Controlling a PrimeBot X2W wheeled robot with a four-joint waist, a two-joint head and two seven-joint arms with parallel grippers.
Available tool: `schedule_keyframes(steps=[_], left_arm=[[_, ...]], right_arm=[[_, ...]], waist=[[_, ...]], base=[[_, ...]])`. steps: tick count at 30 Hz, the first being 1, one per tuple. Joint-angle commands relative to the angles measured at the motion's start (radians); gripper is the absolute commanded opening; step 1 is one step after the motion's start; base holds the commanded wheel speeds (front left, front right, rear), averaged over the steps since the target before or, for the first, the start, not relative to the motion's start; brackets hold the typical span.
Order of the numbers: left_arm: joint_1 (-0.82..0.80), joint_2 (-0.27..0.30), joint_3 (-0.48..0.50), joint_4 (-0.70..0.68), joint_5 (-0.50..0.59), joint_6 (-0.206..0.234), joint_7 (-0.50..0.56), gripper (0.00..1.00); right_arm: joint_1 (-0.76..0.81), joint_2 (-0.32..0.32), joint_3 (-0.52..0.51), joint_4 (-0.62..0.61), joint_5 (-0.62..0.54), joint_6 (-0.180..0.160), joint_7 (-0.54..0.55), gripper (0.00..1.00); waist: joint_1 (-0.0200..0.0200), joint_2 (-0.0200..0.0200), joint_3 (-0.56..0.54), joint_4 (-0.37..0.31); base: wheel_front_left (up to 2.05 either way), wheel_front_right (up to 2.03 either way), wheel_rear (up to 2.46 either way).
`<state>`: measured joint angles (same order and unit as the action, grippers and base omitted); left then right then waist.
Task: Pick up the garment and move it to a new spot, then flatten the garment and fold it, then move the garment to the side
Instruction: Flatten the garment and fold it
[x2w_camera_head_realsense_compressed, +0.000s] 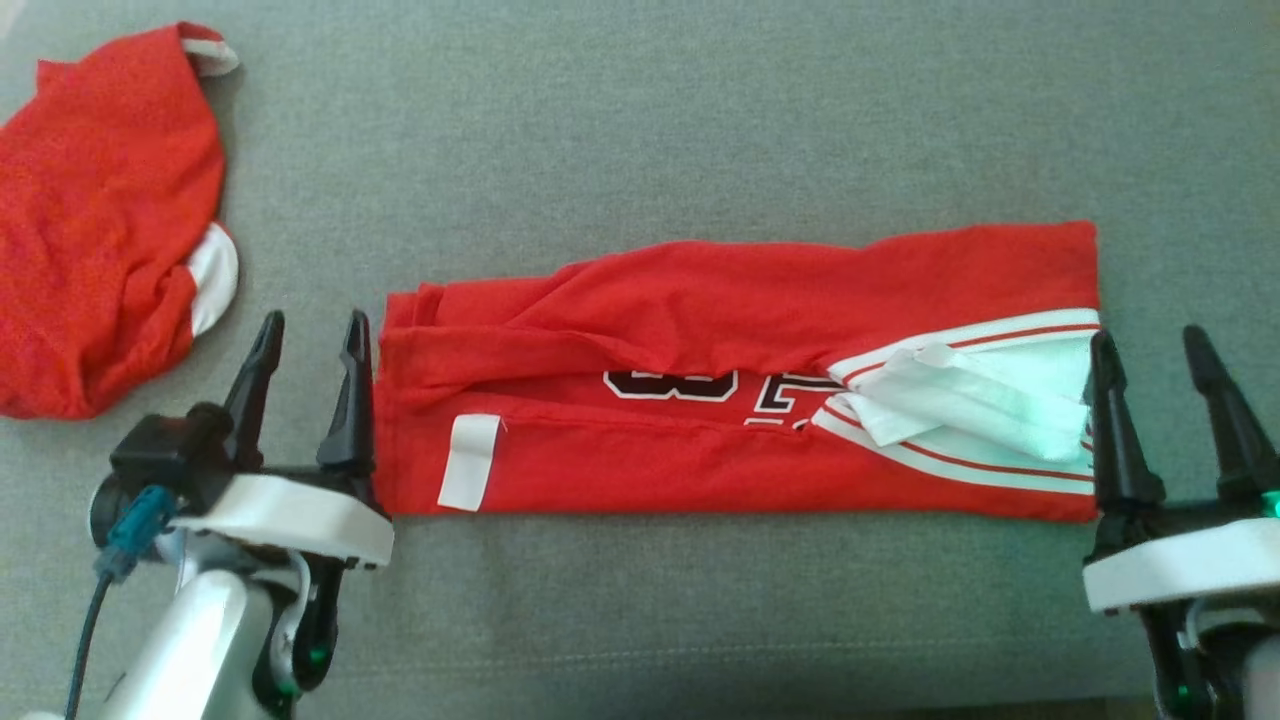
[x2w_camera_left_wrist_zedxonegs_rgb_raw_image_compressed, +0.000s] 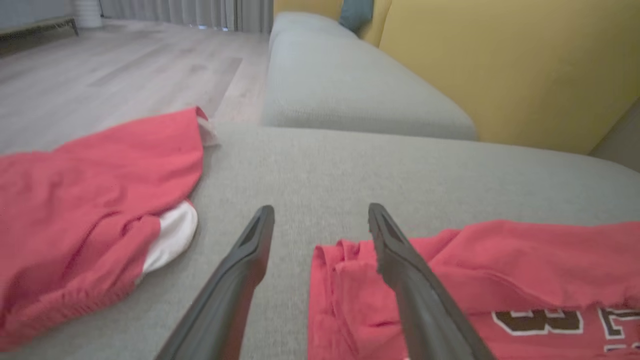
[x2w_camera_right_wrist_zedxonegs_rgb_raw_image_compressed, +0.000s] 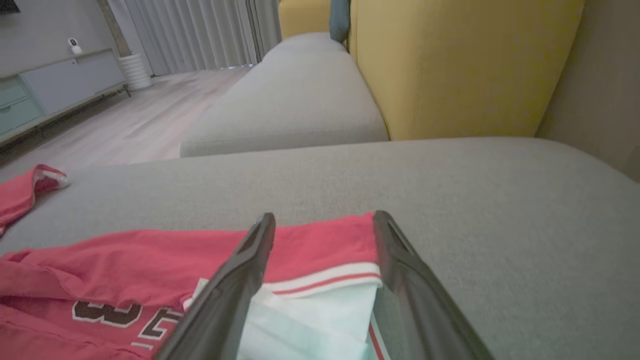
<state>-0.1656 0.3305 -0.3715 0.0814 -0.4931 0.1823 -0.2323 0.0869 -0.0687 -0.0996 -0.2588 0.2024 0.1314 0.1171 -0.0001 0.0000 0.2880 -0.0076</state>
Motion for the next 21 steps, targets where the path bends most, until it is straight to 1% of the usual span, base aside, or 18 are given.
schedule_keyframes(steps=[1, 5, 9, 15, 21], left_arm=[[-0.021, 0.026, 0.046, -0.042, 0.012, 0.01, -0.011, 1.0], [-0.016, 0.03, 0.051, -0.1, 0.046, 0.029, -0.019, 1.0], [0.0, 0.034, 0.053, -0.141, 0.07, 0.045, -0.023, 1.0], [0.026, 0.036, 0.047, -0.144, 0.072, 0.058, -0.016, 1.0], [0.023, 0.035, 0.042, -0.138, 0.067, 0.058, -0.014, 1.0]], right_arm=[[-0.035, -0.001, 0.019, -0.045, -0.011, -0.001, -0.012, 1.0], [-0.052, 0.002, 0.033, -0.065, -0.038, -0.001, -0.026, 1.0], [-0.051, 0.006, 0.046, -0.06, -0.035, -0.001, -0.021, 1.0], [-0.051, 0.009, 0.053, -0.047, -0.033, -0.001, -0.02, 1.0], [-0.055, 0.012, 0.048, -0.033, -0.022, -0.001, -0.017, 1.0]], waist=[[0.0001, 0.0, -0.009, 0.0], [0.0001, 0.0, -0.031, -0.001], [0.0001, 0.0, -0.049, -0.007], [0.0001, 0.0, -0.055, -0.011], [0.0001, 0.0, -0.046, -0.006]], base=[[0.0, 0.0, 0.0], [0.0, 0.0, 0.0], [0.0, 0.0, 0.0], [0.0, 0.0, 0.0], [0.0, 0.0, 0.0]])
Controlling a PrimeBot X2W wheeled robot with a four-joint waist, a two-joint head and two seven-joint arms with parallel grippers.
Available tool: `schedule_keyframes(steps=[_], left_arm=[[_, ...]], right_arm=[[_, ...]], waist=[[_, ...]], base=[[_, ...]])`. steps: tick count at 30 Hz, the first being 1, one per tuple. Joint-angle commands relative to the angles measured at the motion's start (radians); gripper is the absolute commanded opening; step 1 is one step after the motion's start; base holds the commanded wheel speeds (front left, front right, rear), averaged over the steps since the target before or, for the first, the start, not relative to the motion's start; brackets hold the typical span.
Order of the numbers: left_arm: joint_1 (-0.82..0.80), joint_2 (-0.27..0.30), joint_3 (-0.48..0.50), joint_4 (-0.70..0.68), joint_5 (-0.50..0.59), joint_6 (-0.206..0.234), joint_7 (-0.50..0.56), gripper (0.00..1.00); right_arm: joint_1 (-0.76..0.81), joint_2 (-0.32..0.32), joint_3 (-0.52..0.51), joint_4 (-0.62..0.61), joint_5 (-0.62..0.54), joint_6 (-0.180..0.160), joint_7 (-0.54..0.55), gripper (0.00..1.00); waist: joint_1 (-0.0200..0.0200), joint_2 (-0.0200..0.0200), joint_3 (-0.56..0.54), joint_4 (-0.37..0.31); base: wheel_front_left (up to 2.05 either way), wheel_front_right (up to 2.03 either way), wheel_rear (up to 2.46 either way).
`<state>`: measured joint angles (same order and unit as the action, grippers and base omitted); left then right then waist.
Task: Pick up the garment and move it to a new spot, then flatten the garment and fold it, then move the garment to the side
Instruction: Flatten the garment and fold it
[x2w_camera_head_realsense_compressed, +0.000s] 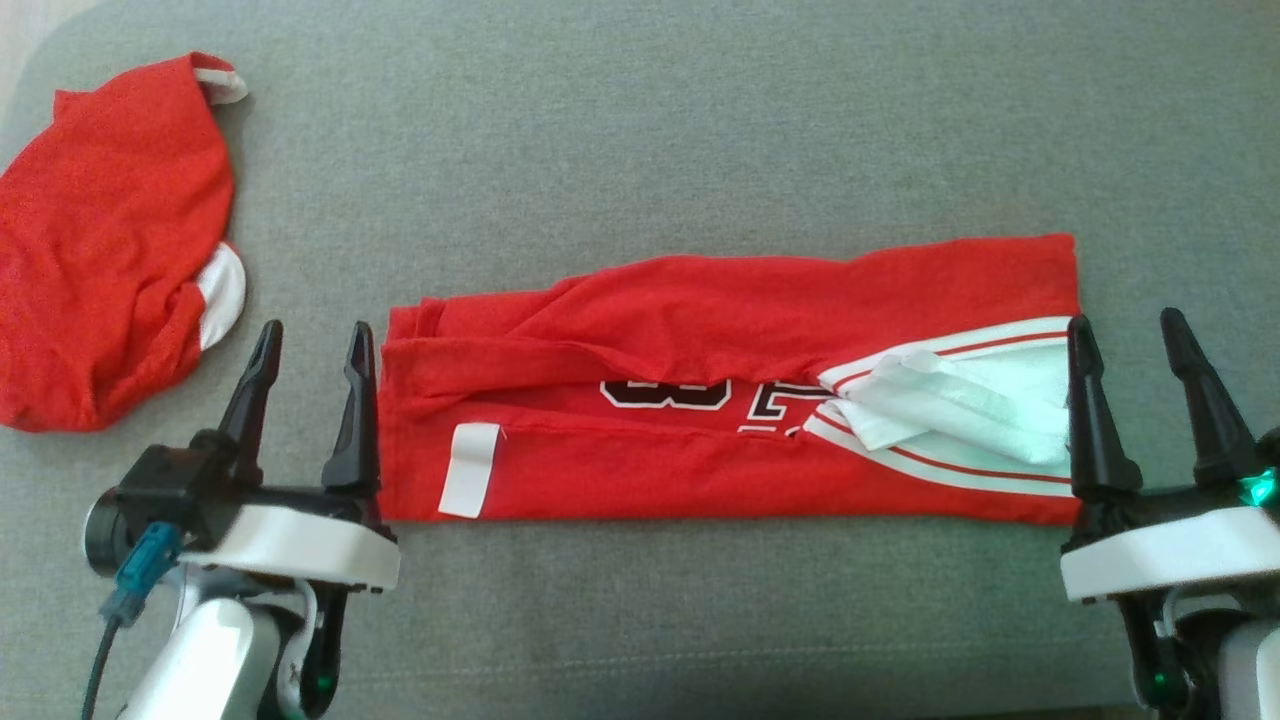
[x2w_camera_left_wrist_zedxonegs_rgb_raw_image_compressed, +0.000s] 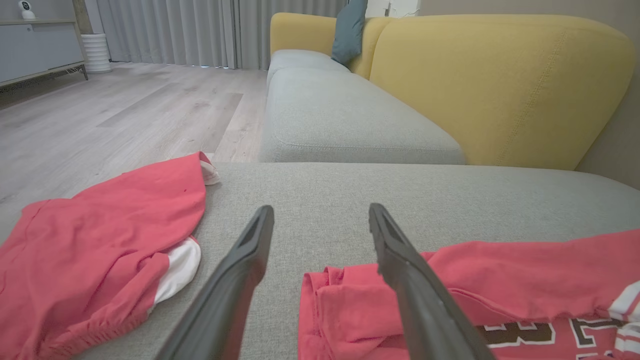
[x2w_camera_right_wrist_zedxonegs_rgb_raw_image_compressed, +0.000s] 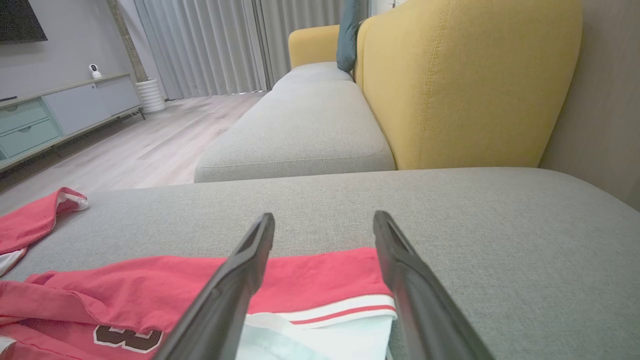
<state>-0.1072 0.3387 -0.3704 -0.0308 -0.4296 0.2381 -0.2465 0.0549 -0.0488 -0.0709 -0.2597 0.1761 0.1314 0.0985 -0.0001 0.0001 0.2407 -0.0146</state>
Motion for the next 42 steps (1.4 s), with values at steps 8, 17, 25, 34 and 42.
schedule_keyframes(steps=[8, 17, 25, 34, 42], left_arm=[[-0.052, 0.025, 0.023, -0.026, 0.009, -0.003, 0.003, 1.0], [-0.116, 0.008, -0.002, -0.034, 0.02, -0.026, -0.001, 1.0], [-0.162, -0.003, -0.009, -0.009, 0.026, -0.048, -0.007, 1.0], [-0.174, -0.021, -0.002, 0.025, 0.03, -0.057, -0.013, 1.0], [-0.16, -0.026, 0.006, 0.032, 0.036, -0.061, -0.014, 1.0]], right_arm=[[-0.031, -0.025, 0.003, 0.026, 0.016, -0.001, 0.037, 1.0], [-0.099, -0.101, -0.05, 0.169, 0.069, -0.001, 0.12, 1.0], [-0.151, -0.122, -0.036, 0.269, 0.111, -0.001, 0.231, 1.0], [-0.14, -0.118, -0.04, 0.304, 0.165, -0.001, 0.383, 0.0], [-0.119, -0.113, -0.087, 0.254, 0.19, -0.001, 0.383, 0.0]], waist=[[0.0001, -0.0001, 0.025, 0.01], [0.0001, -0.0001, 0.107, 0.031], [0.0001, -0.0001, 0.145, 0.051], [0.0001, -0.0001, 0.139, 0.066], [0.0001, -0.0001, 0.111, 0.058]], base=[[0.0, 0.0, 0.0], [0.0, 0.0, 0.0], [0.0, 0.0, 0.0], [0.0, 0.0, 0.0], [0.0, 0.0, 0.0]])
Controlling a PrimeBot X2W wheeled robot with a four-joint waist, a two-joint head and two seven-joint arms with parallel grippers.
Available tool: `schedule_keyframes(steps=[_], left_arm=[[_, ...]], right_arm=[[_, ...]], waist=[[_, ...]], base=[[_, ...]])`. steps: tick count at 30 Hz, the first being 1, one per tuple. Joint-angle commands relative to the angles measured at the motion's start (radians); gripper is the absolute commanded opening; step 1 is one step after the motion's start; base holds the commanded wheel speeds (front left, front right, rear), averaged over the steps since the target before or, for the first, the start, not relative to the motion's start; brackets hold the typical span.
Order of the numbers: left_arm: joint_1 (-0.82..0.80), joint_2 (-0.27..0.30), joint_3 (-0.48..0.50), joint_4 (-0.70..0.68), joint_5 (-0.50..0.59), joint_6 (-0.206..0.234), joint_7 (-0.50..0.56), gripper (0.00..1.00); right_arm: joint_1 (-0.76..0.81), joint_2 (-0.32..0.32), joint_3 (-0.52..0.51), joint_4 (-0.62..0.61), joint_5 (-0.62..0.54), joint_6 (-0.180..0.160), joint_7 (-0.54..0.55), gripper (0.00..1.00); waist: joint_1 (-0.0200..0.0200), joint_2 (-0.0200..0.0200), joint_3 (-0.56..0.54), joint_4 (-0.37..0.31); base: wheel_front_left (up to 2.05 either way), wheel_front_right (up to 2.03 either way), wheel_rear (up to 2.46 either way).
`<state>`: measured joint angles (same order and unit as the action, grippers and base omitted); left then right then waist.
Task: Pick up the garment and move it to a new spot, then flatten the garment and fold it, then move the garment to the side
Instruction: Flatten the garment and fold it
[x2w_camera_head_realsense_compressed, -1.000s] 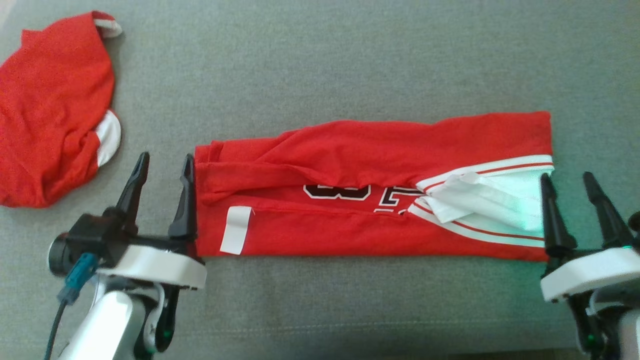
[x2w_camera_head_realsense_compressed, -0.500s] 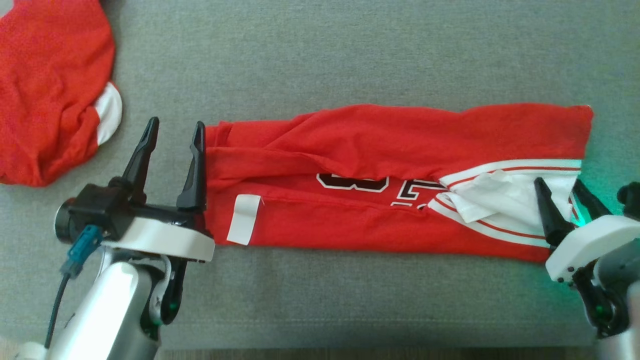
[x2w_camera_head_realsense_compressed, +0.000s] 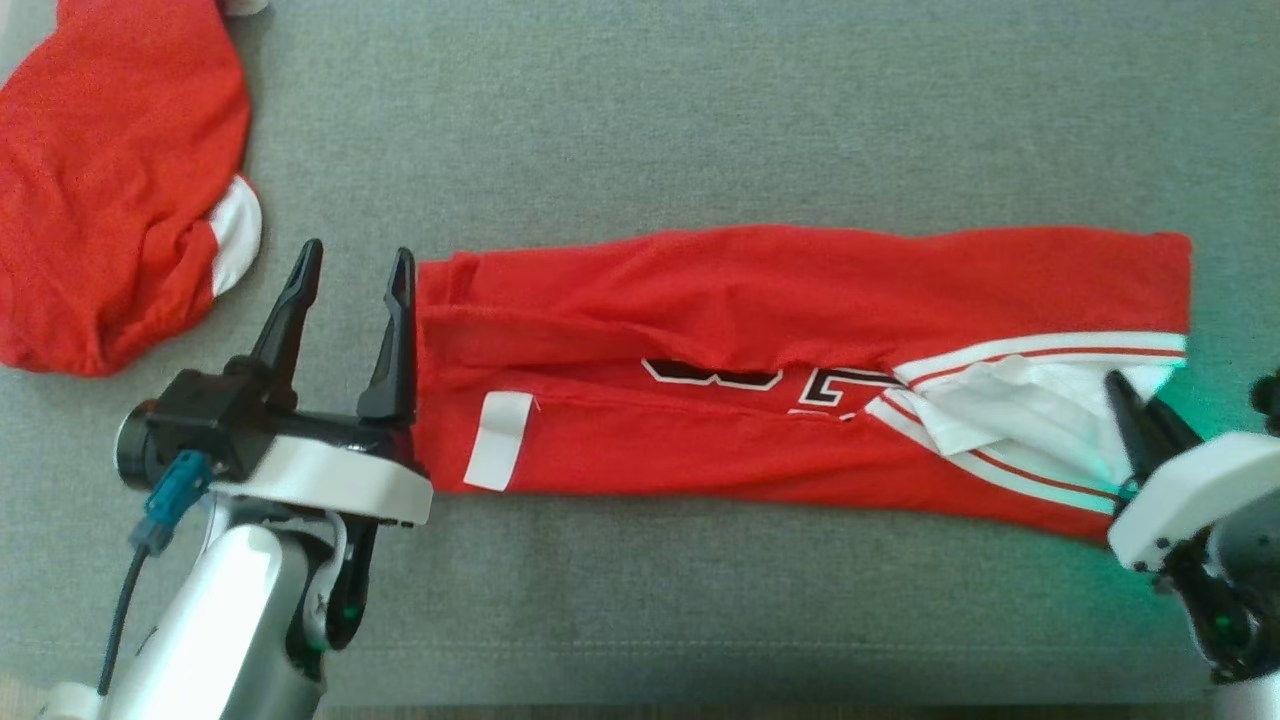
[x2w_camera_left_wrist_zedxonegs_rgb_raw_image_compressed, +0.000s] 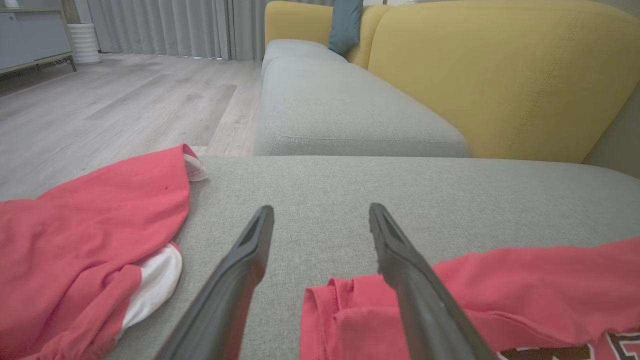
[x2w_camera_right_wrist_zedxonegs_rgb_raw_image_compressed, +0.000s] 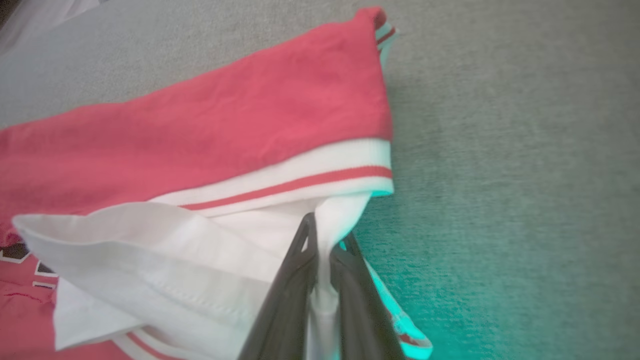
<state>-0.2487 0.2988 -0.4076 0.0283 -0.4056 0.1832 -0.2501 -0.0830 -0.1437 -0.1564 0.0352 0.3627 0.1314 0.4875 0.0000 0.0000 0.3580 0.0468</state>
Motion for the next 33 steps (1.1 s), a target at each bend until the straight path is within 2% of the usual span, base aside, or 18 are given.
schedule_keyframes(steps=[1, 5, 11, 16, 24, 25, 29, 33], left_arm=[[-0.015, 0.013, 0.043, -0.027, 0.013, -0.005, -0.011, 1.0], [-0.003, 0.015, 0.047, -0.027, 0.015, -0.004, -0.011, 1.0], [0.012, 0.016, 0.045, -0.028, 0.017, -0.004, -0.011, 1.0], [0.028, 0.018, 0.042, -0.024, 0.017, -0.001, -0.011, 1.0], [0.047, 0.021, 0.035, -0.036, 0.014, 0.011, 0.0, 1.0], [0.047, 0.021, 0.035, -0.036, 0.014, 0.011, 0.0, 1.0], [0.046, 0.024, 0.033, -0.043, 0.013, 0.014, 0.007, 1.0], [0.036, 0.022, 0.024, -0.047, 0.014, 0.012, 0.015, 1.0]], right_arm=[[0.021, -0.022, -0.012, -0.051, 0.003, -0.001, -0.01, 0.0], [0.041, -0.056, -0.058, -0.081, 0.004, -0.001, 0.0, 0.0], [0.072, -0.142, -0.117, -0.097, 0.01, -0.001, 0.015, 0.0], [0.069, -0.166, -0.091, -0.16, 0.025, -0.001, 0.033, 0.0], [0.011, -0.093, 0.081, -0.396, -0.011, -0.001, 0.127, 0.0], [0.011, -0.093, 0.081, -0.396, -0.011, -0.001, 0.127, 0.0], [-0.051, -0.015, 0.221, -0.41, -0.004, -0.001, 0.125, 0.0], [-0.115, 0.054, 0.373, -0.322, 0.036, -0.001, 0.083, 0.0]], waist=[[0.0, 0.0, -0.011, -0.005], [0.0, 0.0, -0.027, -0.014], [0.0, 0.0, -0.056, -0.027], [0.0, 0.0, -0.089, -0.039], [0.0, 0.0, -0.124, -0.061], [0.0, 0.0, -0.124, -0.061], [0.0, 0.0, -0.125, -0.065], [0.0, 0.0, -0.121, -0.053]], base=[[0.0, 0.0, 0.0], [0.0, 0.0, 0.0], [0.0, 0.0, 0.0], [0.0, 0.0, 0.0], [0.0, 0.0, 0.0], [0.0, 0.0, 0.0], [0.0, 0.0, 0.0], [0.0, 0.0, 0.0]])
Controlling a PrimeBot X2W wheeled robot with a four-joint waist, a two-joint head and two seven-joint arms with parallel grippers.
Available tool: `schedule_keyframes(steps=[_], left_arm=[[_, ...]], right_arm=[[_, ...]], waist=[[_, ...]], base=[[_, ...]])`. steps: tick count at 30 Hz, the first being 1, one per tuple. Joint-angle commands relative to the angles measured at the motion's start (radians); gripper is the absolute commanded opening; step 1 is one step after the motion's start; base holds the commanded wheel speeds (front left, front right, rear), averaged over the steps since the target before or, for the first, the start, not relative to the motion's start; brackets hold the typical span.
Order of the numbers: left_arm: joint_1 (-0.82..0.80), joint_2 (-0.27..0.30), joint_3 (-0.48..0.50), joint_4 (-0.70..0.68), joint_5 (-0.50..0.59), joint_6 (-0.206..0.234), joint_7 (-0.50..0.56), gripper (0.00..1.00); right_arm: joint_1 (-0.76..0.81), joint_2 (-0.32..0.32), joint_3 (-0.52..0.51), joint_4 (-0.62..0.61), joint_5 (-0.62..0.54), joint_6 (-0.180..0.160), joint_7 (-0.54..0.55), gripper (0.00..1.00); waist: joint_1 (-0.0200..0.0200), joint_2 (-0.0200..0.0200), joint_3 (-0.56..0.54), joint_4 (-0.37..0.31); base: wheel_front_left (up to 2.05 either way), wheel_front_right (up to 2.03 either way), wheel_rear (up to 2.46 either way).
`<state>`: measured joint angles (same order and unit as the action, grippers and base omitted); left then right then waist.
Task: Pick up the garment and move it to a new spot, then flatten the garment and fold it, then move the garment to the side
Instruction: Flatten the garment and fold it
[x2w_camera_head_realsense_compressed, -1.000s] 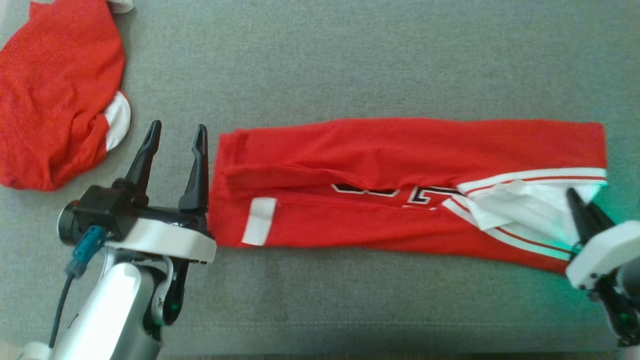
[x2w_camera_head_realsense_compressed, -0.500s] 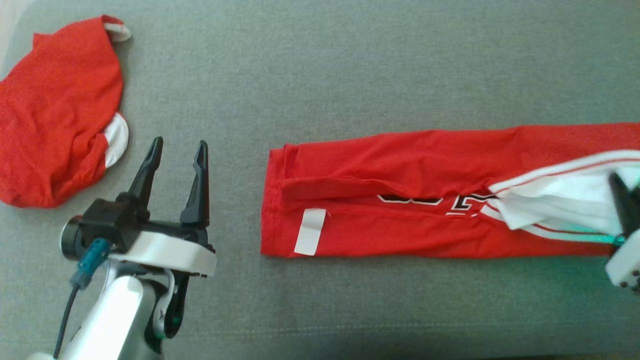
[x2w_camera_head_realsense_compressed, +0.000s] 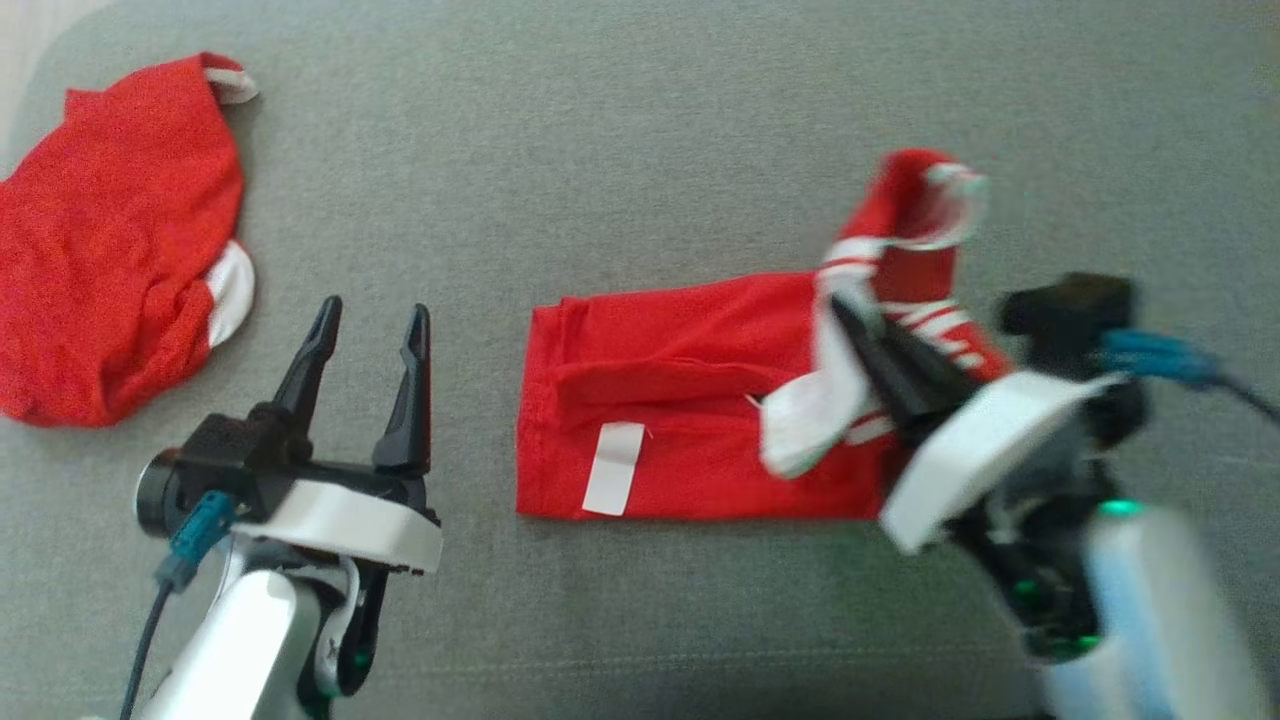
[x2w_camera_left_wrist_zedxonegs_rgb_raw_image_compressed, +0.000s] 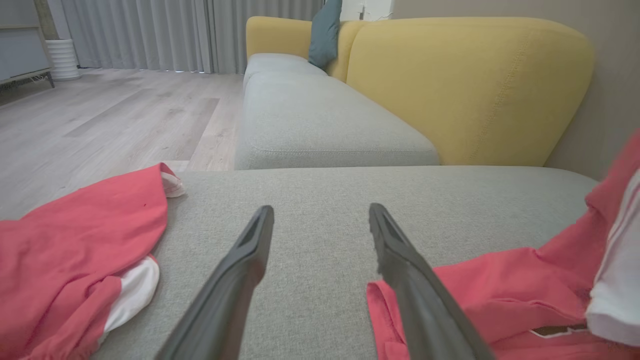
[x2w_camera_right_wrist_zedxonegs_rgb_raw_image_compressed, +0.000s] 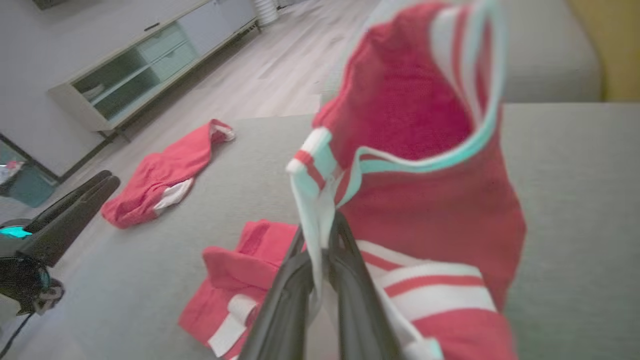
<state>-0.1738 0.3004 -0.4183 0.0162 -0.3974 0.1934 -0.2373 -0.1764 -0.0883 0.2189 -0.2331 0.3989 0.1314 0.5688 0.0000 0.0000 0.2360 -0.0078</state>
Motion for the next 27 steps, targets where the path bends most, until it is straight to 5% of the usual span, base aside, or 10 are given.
schedule_keyframes(steps=[1, 18, 19, 20, 21, 27], left_arm=[[-0.042, 0.019, 0.032, -0.035, 0.006, 0.001, 0.003, 1.0], [-0.07, 0.003, 0.013, -0.001, 0.002, -0.01, -0.007, 1.0], [-0.071, 0.002, 0.012, 0.0, 0.003, -0.009, -0.007, 1.0], [-0.072, 0.002, 0.012, 0.001, 0.003, -0.009, -0.008, 1.0], [-0.073, 0.001, 0.011, 0.002, 0.004, -0.009, -0.009, 1.0], [-0.074, 0.0, 0.009, 0.007, 0.005, -0.007, -0.012, 1.0]], right_arm=[[-0.035, 0.009, 0.031, -0.024, 0.006, -0.001, -0.014, 0.0], [-0.196, 0.038, 0.389, 0.42, 0.292, -0.001, -0.419, 0.0], [-0.207, 0.038, 0.396, 0.438, 0.296, -0.001, -0.434, 0.11], [-0.216, 0.038, 0.402, 0.457, 0.299, -0.001, -0.447, 0.49], [-0.224, 0.038, 0.408, 0.472, 0.303, -0.001, -0.457, 1.0], [-0.266, 0.038, 0.448, 0.485, 0.328, -0.001, -0.557, 1.0]], waist=[[0.0, 0.0, 0.003, 0.008], [0.0, 0.0, 0.044, 0.072], [0.0, 0.0, 0.045, 0.071], [0.0, 0.0, 0.046, 0.071], [0.0, 0.0, 0.047, 0.07], [0.0, 0.0, 0.043, 0.066]], base=[[0.0, 0.0, 0.0], [0.0, 0.0, 0.0], [0.0, 0.0, 0.0], [0.0, 0.0, 0.0], [0.0, 0.0, 0.0], [0.0, 0.0, 0.0]])
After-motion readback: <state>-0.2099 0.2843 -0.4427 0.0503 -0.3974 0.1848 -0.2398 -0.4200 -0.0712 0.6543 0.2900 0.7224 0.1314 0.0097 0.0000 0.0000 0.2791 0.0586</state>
